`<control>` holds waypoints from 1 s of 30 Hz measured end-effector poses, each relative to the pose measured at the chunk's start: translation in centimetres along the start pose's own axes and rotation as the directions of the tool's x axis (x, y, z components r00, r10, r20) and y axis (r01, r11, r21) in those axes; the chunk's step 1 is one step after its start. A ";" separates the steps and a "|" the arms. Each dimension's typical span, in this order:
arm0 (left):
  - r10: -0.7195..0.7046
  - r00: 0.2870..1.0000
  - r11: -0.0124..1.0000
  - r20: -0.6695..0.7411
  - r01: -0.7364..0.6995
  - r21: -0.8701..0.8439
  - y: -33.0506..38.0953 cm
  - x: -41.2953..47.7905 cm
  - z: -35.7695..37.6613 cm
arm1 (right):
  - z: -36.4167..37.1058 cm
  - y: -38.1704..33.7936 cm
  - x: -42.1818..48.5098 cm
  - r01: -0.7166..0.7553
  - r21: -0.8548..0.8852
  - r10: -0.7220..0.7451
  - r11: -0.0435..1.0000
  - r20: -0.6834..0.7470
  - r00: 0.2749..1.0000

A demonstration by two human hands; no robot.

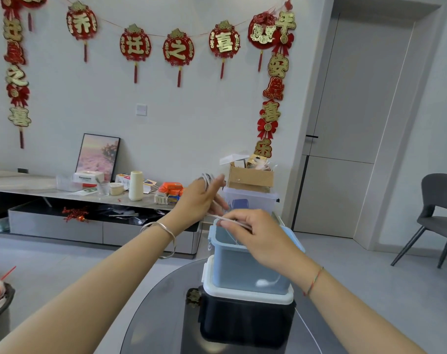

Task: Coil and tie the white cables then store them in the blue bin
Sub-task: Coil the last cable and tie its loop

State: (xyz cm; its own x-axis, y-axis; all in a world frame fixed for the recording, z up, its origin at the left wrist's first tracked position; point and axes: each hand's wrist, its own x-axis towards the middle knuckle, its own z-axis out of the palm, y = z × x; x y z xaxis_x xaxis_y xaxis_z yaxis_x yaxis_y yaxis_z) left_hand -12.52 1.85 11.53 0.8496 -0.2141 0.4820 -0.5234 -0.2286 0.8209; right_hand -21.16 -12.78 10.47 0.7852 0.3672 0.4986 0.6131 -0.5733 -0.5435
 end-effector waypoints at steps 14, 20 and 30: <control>0.008 0.637 0.899 0.770 0.332 -0.284 2.5 -2.5 0.8 | -5.8 2.4 1.6 0.022 0.328 0.058 0.944 -0.231 0.971; 0.105 0.701 0.685 0.705 0.463 -0.562 3.3 -2.1 1.5 | -4.0 4.6 1.3 -0.030 0.528 0.217 0.849 -0.296 0.930; -0.058 0.951 0.262 0.303 0.308 -0.915 2.9 -0.3 3.8 | 0.8 6.2 -0.2 -0.055 0.372 0.200 0.926 -0.362 0.910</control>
State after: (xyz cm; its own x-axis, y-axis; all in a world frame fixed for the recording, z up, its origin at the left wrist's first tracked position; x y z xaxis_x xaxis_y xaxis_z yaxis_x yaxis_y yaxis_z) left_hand -14.57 -2.36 12.55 0.8183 -0.4787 0.3182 0.1842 0.7428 0.6437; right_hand -17.40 -15.80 6.45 0.8061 -0.0458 0.5900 0.5568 -0.2788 -0.7825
